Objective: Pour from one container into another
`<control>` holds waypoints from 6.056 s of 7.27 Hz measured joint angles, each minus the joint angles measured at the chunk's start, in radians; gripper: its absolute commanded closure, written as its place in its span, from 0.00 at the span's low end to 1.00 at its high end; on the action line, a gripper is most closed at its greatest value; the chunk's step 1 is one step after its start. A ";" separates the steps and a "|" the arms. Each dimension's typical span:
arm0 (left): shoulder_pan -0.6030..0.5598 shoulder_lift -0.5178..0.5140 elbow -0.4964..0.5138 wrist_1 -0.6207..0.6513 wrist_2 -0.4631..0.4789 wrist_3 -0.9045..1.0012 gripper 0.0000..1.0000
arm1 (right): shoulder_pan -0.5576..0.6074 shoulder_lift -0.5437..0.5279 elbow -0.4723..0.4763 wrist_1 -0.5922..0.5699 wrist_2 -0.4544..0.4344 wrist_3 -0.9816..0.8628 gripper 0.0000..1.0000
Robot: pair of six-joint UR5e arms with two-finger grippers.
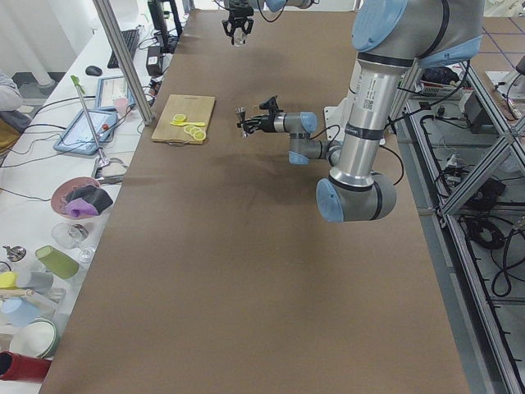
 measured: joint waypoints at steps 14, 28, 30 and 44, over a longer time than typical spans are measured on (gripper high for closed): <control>-0.065 0.196 0.022 -0.103 0.018 -0.008 1.00 | 0.092 -0.327 -0.495 1.324 0.213 0.501 1.00; 0.068 0.288 -0.090 0.458 0.346 -0.788 1.00 | -0.075 -0.150 -0.905 1.676 0.251 0.666 1.00; 0.089 0.287 -0.096 0.492 0.388 -0.881 1.00 | -0.099 -0.154 -0.900 1.671 0.293 0.733 1.00; 0.247 0.344 -0.170 0.536 0.497 -0.921 0.01 | -0.144 -0.204 -0.795 1.633 0.344 0.775 1.00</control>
